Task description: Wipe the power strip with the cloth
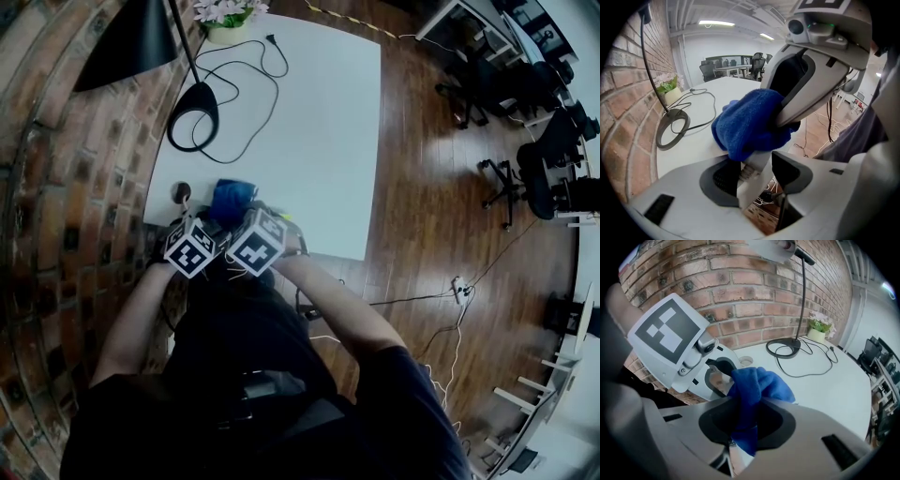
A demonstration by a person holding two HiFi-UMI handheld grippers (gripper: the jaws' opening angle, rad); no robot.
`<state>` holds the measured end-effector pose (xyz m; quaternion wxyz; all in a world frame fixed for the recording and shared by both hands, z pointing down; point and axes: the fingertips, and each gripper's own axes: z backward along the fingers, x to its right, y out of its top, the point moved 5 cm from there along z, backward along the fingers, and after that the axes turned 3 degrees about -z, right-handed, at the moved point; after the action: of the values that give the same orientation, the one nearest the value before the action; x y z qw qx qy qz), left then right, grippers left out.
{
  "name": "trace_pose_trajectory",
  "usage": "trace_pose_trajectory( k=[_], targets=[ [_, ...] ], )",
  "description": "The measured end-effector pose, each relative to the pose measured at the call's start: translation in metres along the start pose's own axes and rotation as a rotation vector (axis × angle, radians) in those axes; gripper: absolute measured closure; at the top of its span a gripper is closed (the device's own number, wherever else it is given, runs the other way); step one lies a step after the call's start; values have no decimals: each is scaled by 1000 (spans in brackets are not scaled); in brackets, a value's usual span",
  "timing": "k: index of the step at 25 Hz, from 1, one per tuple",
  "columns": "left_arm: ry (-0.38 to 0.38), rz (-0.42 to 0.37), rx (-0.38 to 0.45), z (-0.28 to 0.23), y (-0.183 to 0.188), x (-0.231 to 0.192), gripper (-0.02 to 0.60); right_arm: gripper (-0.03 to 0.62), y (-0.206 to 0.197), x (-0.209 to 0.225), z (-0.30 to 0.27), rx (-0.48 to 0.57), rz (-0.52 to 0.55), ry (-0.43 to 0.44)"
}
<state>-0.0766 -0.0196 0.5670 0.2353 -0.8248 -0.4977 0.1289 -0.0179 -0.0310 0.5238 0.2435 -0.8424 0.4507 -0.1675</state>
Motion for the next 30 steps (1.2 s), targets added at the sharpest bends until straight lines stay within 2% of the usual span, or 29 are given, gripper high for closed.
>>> trace_pose_trajectory(
  k=[13,23,30],
  targets=[
    [-13,14,6,-3,-5,-1,370,511,20,-16,-15,-3,45,34],
    [-19,18,23,2,-7,-4,370,511,29,-23,-21,5,38,48],
    [-36,61,40,-1,-14,-7,370,510,36,-24,-24,-3,61,80]
  ],
)
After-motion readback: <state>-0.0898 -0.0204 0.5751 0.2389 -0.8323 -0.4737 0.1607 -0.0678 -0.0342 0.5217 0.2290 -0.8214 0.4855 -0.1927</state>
